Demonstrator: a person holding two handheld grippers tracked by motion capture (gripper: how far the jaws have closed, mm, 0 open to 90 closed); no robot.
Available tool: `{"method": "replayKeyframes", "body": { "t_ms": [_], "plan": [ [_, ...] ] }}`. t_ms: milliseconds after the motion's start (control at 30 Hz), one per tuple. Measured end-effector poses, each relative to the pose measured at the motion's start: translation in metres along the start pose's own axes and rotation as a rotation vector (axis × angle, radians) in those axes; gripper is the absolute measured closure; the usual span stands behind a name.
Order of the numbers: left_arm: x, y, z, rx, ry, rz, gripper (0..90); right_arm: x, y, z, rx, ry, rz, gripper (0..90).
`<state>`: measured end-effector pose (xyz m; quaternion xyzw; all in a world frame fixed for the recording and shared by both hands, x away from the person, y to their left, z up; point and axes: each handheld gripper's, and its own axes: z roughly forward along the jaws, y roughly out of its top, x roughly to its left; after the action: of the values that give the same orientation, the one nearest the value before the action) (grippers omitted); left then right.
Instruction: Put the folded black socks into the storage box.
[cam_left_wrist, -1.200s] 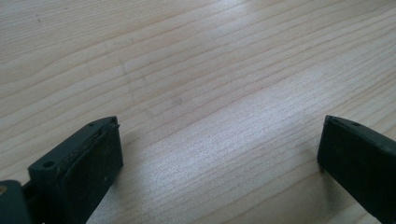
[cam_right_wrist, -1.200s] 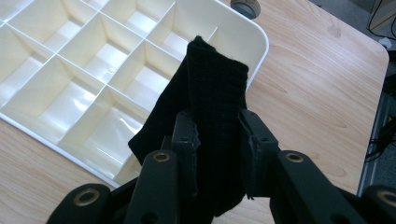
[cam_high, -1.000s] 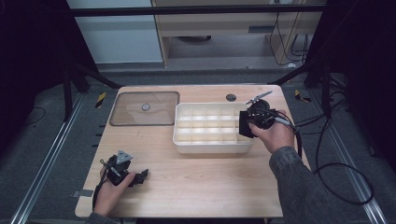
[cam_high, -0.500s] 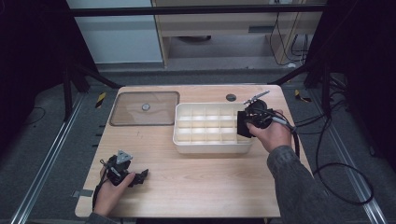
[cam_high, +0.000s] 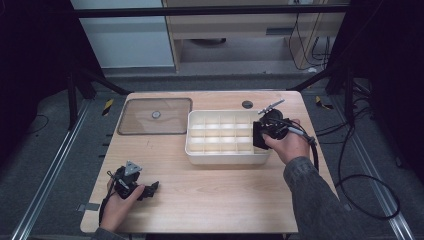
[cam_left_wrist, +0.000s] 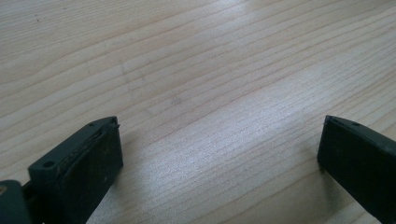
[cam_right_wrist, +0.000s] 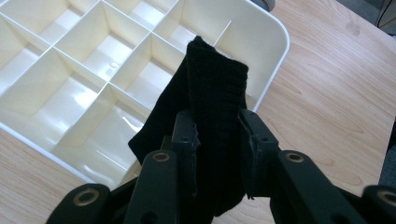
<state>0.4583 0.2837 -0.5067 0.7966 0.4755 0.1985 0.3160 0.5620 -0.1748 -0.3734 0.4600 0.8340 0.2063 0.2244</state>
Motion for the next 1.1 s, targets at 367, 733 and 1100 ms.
{"method": "replayKeyframes", "body": {
  "t_ms": [367,733,1100],
  "plan": [
    [0.0,0.0,0.0,0.002,-0.001,0.002,0.0,0.0,-0.002,0.004,0.01,0.001,-0.001,70.5],
    [0.001,0.0,0.0,0.008,-0.001,0.008,0.0,0.001,-0.004,0.008,0.023,0.008,-0.003,70.5],
    [0.001,0.0,0.0,0.009,-0.001,0.009,0.0,0.003,-0.005,0.011,0.04,0.014,-0.013,70.5]
  ]
}}
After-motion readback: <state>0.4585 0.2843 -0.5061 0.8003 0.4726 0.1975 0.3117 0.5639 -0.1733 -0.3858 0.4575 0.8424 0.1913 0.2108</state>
